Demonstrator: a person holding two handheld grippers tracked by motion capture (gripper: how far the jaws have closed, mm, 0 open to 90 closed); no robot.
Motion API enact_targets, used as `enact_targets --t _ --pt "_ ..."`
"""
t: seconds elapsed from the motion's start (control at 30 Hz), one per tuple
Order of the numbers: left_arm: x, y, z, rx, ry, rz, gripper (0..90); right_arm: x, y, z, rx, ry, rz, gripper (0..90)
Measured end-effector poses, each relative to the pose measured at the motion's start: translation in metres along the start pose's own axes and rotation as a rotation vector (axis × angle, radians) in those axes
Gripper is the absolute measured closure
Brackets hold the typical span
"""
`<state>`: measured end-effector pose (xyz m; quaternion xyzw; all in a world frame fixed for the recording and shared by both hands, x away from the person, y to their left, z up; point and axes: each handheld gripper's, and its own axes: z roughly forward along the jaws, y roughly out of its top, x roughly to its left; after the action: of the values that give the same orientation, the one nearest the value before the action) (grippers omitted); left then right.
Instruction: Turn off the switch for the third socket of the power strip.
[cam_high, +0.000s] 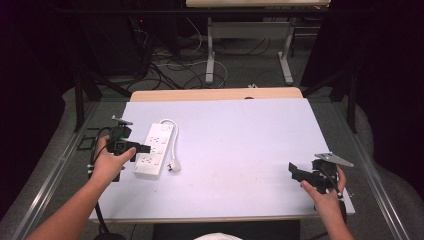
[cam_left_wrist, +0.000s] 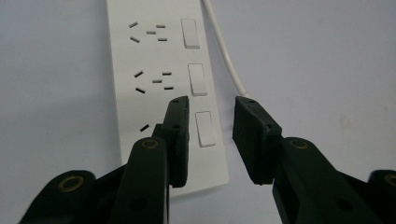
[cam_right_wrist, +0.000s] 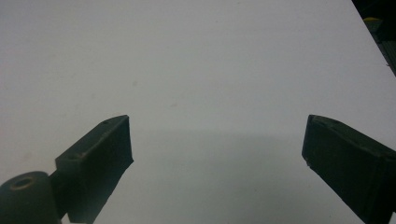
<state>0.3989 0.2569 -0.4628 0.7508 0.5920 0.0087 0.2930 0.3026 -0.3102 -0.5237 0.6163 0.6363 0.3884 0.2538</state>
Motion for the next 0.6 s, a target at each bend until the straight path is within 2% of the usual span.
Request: enact_targets --t 0.17,0.2,0.27,0.3,0.6 --pt "-0.001 -0.001 0.006 0.005 0.013 -0.009 66.9 0.0 0.0 0.0 0.001 0.001 -0.001 7.7" --pt "-0.001 0.0 0.006 0.016 0.008 -0.006 67.3 0.0 -0.001 0.003 -0.027 -0.006 0.002 7.6" --pt "-0.002 0.0 0.008 0.02 0.012 -0.01 67.8 0.0 -0.001 0.003 -0.027 -0.006 0.001 7.6" --pt "-0.002 0.0 0.009 0.018 0.01 -0.015 68.8 0.0 0.0 0.0 0.006 0.002 -0.003 7.7" --pt "-0.001 -0.001 0.018 0.053 0.02 -0.027 72.7 0.0 -0.001 0.002 -0.005 0.003 -0.003 7.6"
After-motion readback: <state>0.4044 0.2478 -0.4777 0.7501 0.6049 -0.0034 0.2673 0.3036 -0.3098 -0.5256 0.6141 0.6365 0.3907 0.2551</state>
